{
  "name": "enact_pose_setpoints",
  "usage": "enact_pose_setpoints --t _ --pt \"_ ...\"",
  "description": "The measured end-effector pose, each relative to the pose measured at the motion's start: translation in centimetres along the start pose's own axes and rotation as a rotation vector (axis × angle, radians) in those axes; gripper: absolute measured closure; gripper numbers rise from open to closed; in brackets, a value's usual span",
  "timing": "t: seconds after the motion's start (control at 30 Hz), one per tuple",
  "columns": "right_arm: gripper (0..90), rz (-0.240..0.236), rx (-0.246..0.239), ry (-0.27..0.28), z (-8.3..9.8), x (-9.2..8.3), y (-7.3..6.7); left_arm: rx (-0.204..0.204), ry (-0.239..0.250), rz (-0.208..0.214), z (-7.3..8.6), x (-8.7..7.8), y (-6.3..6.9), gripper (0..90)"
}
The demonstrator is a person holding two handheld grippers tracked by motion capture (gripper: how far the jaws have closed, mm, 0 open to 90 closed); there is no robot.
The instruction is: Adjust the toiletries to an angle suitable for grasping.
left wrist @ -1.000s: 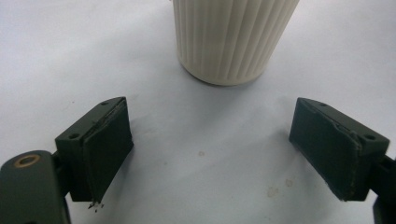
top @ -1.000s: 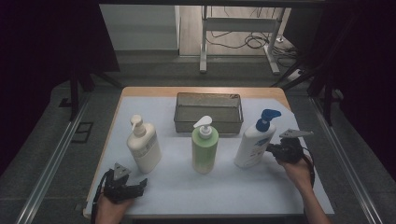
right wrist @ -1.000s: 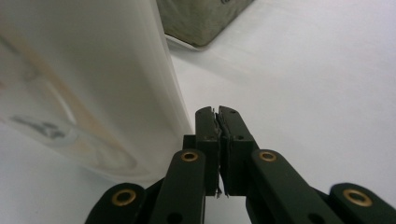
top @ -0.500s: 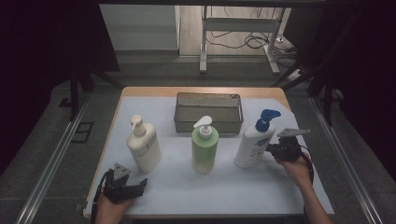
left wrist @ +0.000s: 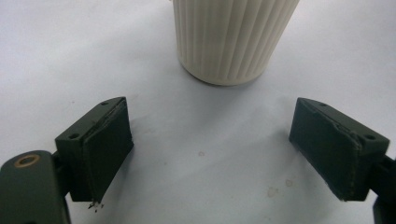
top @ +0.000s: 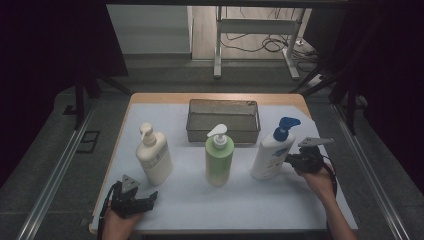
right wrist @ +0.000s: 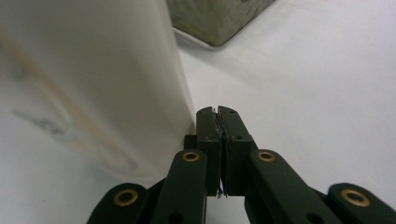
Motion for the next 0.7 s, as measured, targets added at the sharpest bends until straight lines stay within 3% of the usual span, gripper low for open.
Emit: enact_pose_setpoints --t 0.4,0.7 --pt "89.3 -0.029 -0.014 -0.013 0.5 0.2 -0.1 0.002 0.0 0.0 0.0 0.0 0.0 12.6" --pt "89.3 -0.031 -0.031 -0.016 1.1 0.0 -1.0 0.0 0.0 0.0 0.0 0.0 0.0 12.6"
Point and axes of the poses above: each handheld gripper's, and its own axes: x roughly forward along the jaws, z roughly out of its underside, y roughly to its right, the point moved 1 cm from there along x, roughly forward along the jaws, and after that the axes turned 11 degrees about -y, right-handed, at the moved point
